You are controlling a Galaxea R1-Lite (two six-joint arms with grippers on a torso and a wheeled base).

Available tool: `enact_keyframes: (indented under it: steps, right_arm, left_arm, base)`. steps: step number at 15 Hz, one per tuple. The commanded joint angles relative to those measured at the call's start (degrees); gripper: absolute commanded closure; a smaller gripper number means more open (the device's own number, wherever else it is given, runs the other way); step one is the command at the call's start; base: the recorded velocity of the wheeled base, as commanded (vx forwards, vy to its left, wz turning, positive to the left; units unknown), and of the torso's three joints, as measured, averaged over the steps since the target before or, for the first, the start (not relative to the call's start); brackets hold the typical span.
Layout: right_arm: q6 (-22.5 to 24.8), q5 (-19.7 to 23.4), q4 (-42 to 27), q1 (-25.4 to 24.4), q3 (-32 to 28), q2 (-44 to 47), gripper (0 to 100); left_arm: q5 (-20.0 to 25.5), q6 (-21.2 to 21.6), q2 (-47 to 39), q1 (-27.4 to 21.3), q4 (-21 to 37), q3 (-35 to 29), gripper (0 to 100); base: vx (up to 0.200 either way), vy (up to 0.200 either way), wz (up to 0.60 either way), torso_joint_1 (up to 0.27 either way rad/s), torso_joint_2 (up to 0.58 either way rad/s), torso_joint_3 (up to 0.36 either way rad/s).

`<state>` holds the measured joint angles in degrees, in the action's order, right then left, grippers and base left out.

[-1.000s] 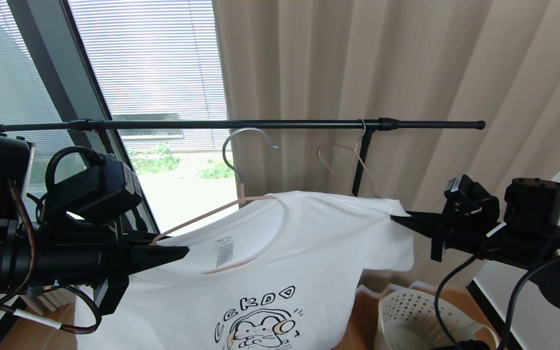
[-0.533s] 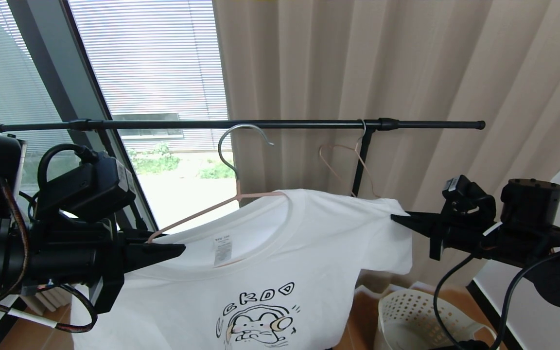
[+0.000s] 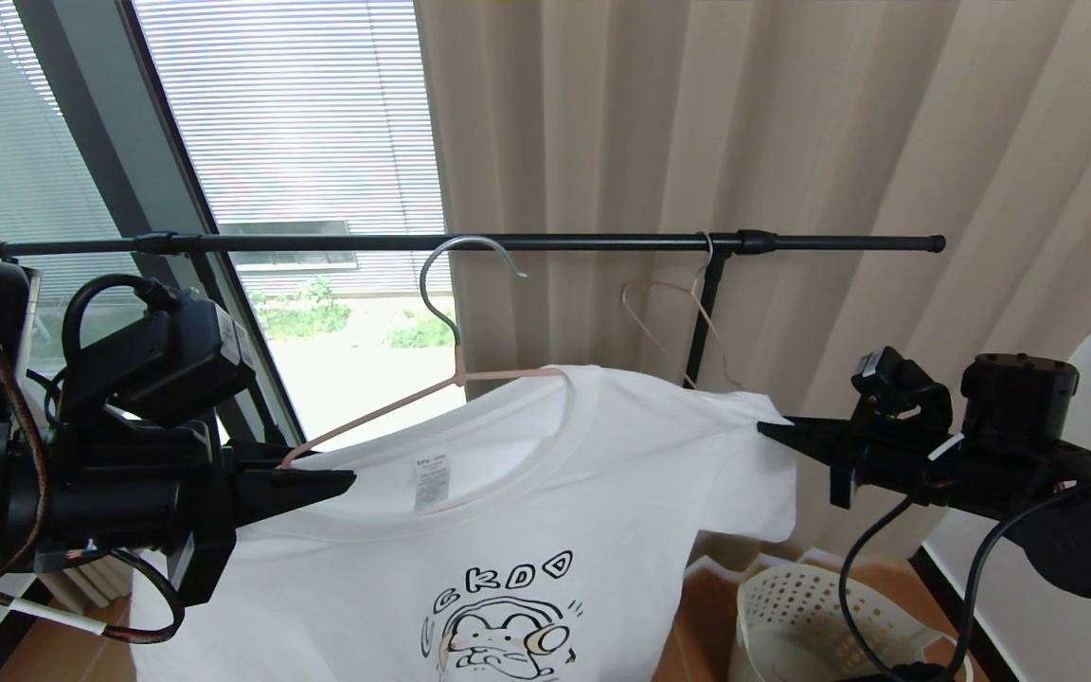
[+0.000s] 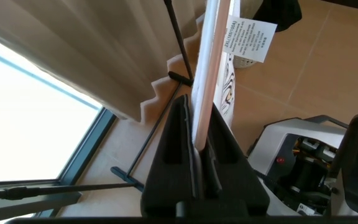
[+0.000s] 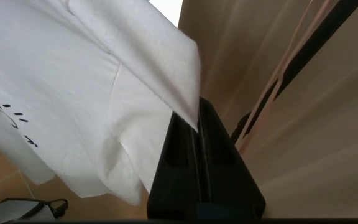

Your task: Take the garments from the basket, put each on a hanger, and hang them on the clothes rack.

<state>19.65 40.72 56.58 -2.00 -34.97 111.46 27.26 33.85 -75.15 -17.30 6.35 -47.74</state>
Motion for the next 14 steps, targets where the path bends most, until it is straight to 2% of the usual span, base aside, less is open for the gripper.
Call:
enact_keyframes:
  steps: [1, 7, 8, 10, 12, 14]
  right_arm:
    - [0.04, -0.02, -0.06, -0.02, -0.09, 0.6, 100]
    - [0.48, -0.11, 0.03, -0.46, 1.31, 0.43, 100]
    - [2.41, -0.11, 0.03, -0.46, 2.1, 0.34, 0]
    - [4.61, -0.02, 0.11, -0.64, 3.16, 0.25, 0]
    - [11.02, 1.03, 0.11, -0.64, 5.0, -0.19, 0]
    - [12.52, 2.53, -0.06, -0.64, 5.71, -2.03, 0]
  left_arm:
    - [-0.01, -0.02, 0.1, 0.16, -0.02, 0.01, 100]
    - [-0.01, -0.1, -0.17, 0.16, -0.11, 0.01, 100]
    - [-0.01, -0.98, -0.17, 0.16, -0.11, 0.01, 100]
    - [-0.01, -1.33, -0.17, 0.16, -0.11, -0.07, 100]
    - [-0.1, -1.33, -0.17, 0.16, -0.11, 0.01, 100]
    - [-0.1, -1.42, -0.26, 0.16, -0.11, 0.19, 100]
  base:
    - [0.0, 0.0, 0.0, 0.0, 0.0, 0.0]
    - [0.0, 0.0, 0.0, 0.0, 0.0, 0.0]
    - [0.0, 0.0, 0.0, 0.0, 0.0, 0.0]
    - [0.0, 0.0, 0.0, 0.0, 0.0, 0.0]
    - [0.0, 0.0, 0.0, 0.0, 0.0, 0.0]
    - [0.0, 0.0, 0.0, 0.0, 0.0, 0.0]
